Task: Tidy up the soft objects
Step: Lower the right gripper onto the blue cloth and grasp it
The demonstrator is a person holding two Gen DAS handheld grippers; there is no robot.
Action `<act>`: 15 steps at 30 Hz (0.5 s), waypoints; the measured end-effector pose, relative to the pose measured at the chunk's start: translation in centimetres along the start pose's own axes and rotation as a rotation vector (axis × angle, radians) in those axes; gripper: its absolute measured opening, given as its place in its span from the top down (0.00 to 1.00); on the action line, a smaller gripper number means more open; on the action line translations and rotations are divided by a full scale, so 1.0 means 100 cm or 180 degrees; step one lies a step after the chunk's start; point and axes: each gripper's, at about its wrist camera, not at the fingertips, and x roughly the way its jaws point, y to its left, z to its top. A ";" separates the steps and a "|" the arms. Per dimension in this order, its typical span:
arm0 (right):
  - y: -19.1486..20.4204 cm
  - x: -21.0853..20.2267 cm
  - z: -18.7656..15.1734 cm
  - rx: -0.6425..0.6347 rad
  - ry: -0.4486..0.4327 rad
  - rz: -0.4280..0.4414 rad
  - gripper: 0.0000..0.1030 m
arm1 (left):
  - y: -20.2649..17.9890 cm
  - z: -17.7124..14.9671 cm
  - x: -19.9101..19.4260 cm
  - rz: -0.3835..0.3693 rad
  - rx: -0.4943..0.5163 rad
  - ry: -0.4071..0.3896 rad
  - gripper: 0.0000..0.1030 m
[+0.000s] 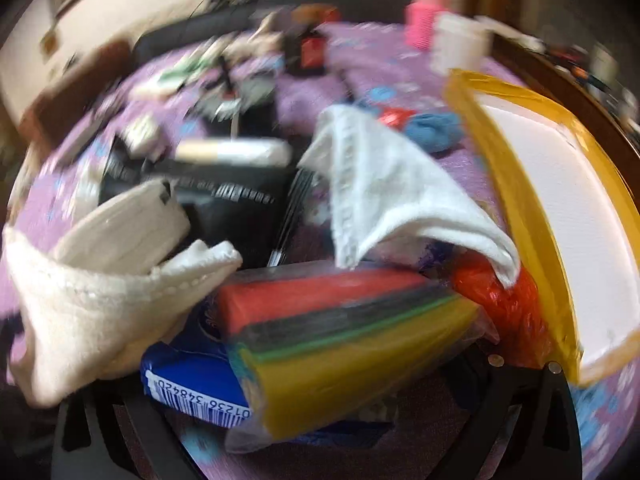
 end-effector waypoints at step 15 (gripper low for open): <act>-0.030 -0.100 -0.095 -0.0955 -0.0535 0.1169 0.36 | 0.006 -0.035 -0.073 -0.0852 0.0228 -0.0505 0.10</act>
